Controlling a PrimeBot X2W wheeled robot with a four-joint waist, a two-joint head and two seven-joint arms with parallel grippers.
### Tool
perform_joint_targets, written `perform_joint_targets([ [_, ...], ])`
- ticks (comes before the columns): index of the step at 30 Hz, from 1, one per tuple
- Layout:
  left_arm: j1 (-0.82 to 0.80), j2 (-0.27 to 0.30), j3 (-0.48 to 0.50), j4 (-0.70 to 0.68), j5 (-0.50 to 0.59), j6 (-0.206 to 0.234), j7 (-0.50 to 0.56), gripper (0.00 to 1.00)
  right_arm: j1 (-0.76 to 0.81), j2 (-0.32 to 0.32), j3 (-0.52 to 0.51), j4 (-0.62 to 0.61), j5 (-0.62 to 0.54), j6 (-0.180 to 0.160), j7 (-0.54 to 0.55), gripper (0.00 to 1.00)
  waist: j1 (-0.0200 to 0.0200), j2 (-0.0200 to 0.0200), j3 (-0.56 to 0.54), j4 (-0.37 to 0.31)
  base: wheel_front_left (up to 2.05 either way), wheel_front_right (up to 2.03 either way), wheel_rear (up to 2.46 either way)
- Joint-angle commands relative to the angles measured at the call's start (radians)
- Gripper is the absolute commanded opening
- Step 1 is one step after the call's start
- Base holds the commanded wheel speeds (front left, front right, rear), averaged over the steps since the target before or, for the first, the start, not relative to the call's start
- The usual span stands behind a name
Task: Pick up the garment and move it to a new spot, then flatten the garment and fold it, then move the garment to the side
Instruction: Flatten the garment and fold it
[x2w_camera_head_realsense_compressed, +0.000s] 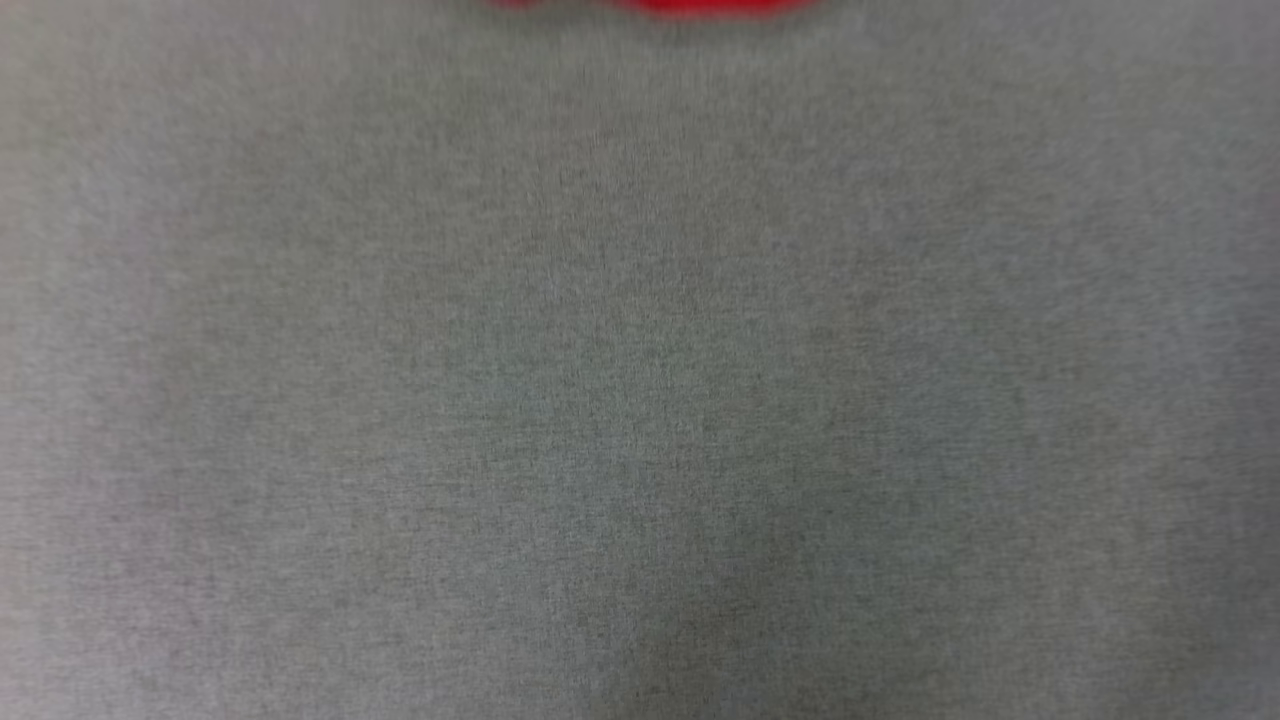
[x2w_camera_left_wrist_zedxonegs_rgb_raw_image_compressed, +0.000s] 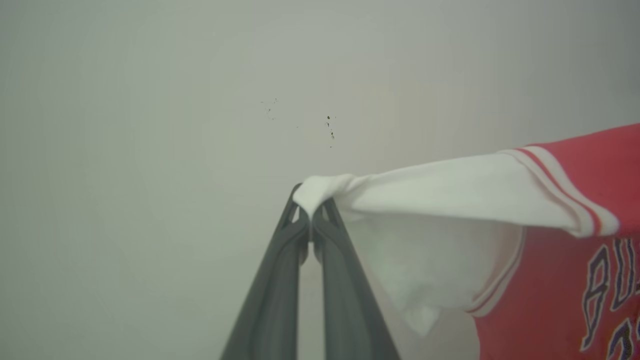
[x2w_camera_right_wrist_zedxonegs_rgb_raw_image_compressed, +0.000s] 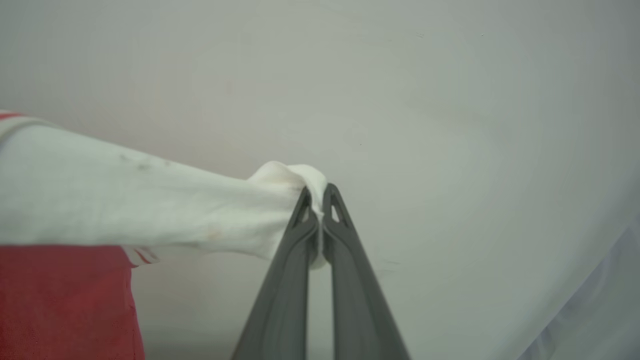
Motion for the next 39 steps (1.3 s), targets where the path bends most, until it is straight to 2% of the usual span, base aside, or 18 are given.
perform_joint_targets([
  [1,-0.041,-0.01,-0.009,0.039,0.016,-0.001,-0.028,0.0,-0.037,0.009,-0.01,0.032,-0.02,-0.002,-0.028,0.0,-0.0003,0.0,0.076,0.008,0.0,0.0,0.0],
  [5,-0.144,-0.042,-0.033,0.161,0.04,-0.006,-0.102,0.0,-0.127,0.033,-0.023,0.121,-0.071,-0.002,-0.104,0.0,-0.0003,0.0,0.132,0.019,0.0,0.0,0.0],
  [10,-0.189,-0.076,-0.049,0.268,0.053,-0.011,-0.193,0.0,-0.17,0.061,-0.03,0.2,-0.107,-0.002,-0.181,0.0,-0.0003,0.0,0.167,0.03,0.0,0.0,0.0],
  [18,-0.089,-0.142,-0.089,0.398,0.026,-0.023,-0.319,0.0,-0.092,0.085,-0.001,0.358,-0.104,-0.002,-0.294,0.0,-0.0003,0.0,0.153,0.051,0.0,0.0,0.0],
  [24,0.086,-0.176,-0.114,0.448,-0.01,-0.027,-0.381,0.0,0.045,0.09,0.035,0.44,-0.058,-0.002,-0.353,0.0,-0.0003,0.0,0.073,0.058,0.0,0.0,0.0],
  [29,0.304,-0.186,-0.106,0.444,-0.057,-0.029,-0.416,0.0,0.199,0.095,0.08,0.478,0.0,-0.002,-0.377,0.0,-0.0003,0.0,-0.021,0.056,0.0,0.0,0.0],
  [33,0.51,-0.189,-0.112,0.408,-0.088,-0.027,-0.422,0.0,0.341,0.084,0.124,0.49,0.058,-0.002,-0.364,0.0,-0.0003,0.0,-0.103,0.058,0.0,0.0,0.0],
  [39,0.795,-0.189,-0.117,0.338,-0.137,0.004,-0.39,0.0,0.561,0.071,0.172,0.469,0.165,-0.002,-0.318,0.0,-0.0003,0.0,-0.21,0.056,0.0,0.0,0.0],
])
